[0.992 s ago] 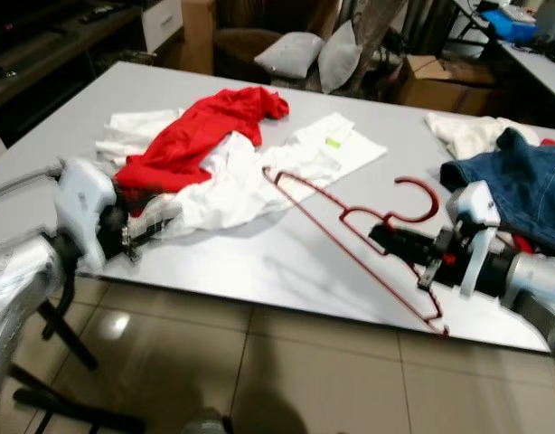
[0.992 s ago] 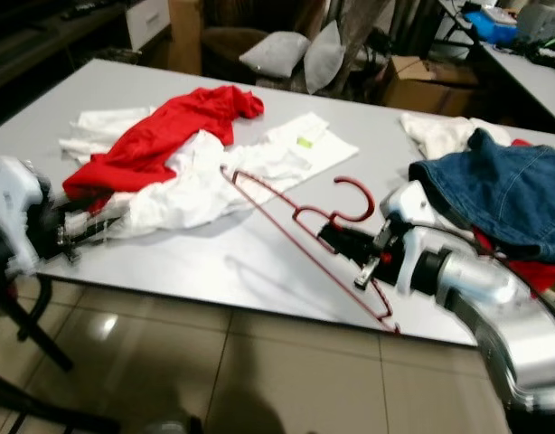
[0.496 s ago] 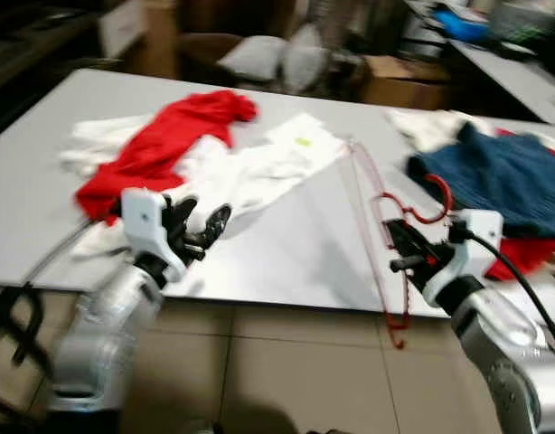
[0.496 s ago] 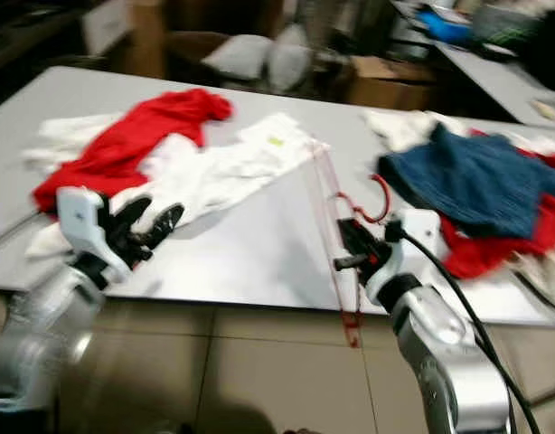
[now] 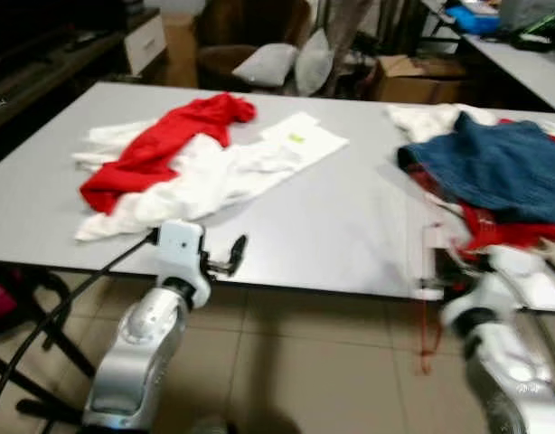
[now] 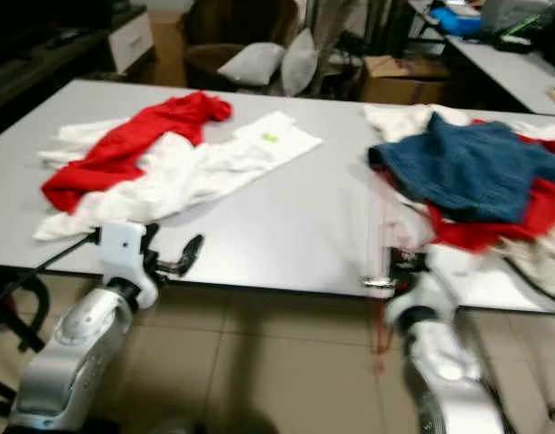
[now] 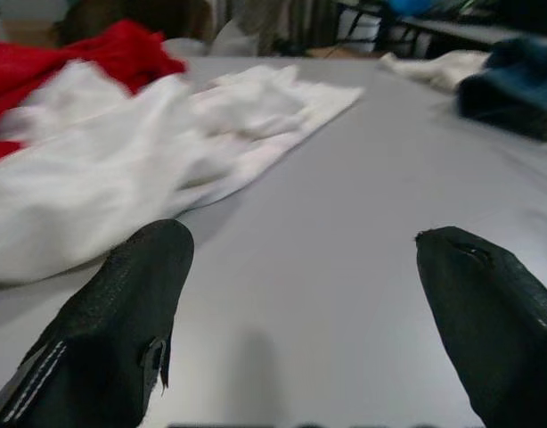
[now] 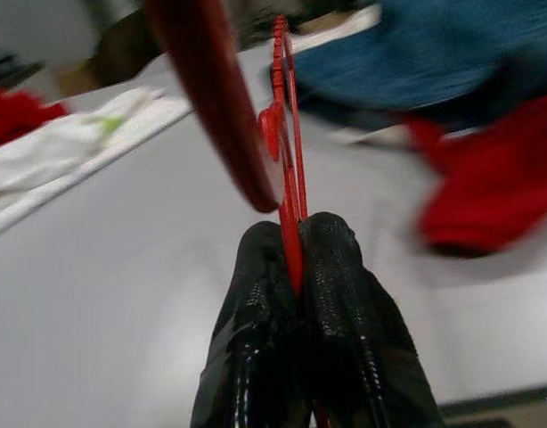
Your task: Hang hanger
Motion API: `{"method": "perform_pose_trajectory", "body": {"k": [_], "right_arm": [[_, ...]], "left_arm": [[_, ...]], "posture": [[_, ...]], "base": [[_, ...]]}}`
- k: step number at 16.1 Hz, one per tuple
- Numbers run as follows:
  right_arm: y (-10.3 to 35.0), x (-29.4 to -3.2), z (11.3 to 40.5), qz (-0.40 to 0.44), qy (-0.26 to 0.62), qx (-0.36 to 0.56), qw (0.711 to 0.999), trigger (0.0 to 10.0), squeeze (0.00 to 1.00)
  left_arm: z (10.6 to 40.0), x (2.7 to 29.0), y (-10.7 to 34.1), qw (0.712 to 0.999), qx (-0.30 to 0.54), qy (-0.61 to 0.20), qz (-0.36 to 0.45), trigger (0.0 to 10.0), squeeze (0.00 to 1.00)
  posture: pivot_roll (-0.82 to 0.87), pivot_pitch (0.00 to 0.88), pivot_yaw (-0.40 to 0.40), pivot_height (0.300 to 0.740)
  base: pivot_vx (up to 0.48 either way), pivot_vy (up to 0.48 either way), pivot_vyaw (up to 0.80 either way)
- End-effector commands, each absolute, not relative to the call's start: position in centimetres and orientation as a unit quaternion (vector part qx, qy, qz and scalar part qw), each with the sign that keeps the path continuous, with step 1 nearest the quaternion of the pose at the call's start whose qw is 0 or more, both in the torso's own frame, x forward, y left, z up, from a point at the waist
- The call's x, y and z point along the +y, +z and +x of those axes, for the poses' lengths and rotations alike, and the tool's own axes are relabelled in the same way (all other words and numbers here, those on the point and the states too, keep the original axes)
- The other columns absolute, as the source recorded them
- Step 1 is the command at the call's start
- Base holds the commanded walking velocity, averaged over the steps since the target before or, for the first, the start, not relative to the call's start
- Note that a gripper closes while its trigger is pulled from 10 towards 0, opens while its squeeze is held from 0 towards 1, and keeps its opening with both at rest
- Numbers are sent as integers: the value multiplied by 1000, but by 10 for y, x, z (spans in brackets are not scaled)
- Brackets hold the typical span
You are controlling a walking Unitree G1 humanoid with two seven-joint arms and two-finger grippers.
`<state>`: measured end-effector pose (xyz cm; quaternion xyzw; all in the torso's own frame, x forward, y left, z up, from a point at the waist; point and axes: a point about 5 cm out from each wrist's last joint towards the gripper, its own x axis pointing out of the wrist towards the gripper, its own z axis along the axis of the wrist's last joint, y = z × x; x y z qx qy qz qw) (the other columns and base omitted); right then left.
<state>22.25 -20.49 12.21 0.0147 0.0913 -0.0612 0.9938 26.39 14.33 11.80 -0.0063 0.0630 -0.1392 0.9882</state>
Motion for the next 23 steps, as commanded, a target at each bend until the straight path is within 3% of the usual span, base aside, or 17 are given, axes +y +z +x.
{"method": "perform_pose_trajectory", "body": {"k": [1, 6, 16, 17, 18, 19, 23], "right_arm": [[126, -203, 231, 4, -42, 78, 996, 10000, 0], [134, -205, 228, -25, -32, 65, 997, 10000, 0], [128, -192, 227, 2, -14, 65, 998, 10000, 0], [128, -195, 227, 1, -28, 65, 998, 10000, 0], [128, -196, 227, -2, -32, 64, 997, 10000, 0], [129, -198, 227, -9, -35, 61, 997, 10000, 0], [132, -199, 227, -21, -34, 55, 998, 10000, 0]], "left_arm": [[268, 147, 117, 991, 61, -121, 6, 10000, 1000], [269, 135, 112, 988, 64, -141, 6, 10000, 1000], [276, 127, 118, 988, 39, -150, 3, 10000, 1000], [278, 125, 120, 988, 32, -153, -4, 10000, 635], [279, 125, 121, 987, 30, -156, -7, 10000, 635], [280, 124, 123, 985, 24, -168, -9, 10000, 329], [282, 122, 125, 983, 15, -181, -6, 10000, 310]], "posture": [[-83, 0, -14, 740], [-125, 0, 14, 740], [-107, 0, 9, 740], [-112, 0, 15, 740], [-112, 0, 15, 740], [-120, 0, 22, 740], [-127, 0, 23, 740]], "base": [[0, -458, 0], [0, -453, 0], [0, -383, 0], [0, 0, -738], [0, 0, -738], [0, 0, -800], [62, 0, -600]]}}
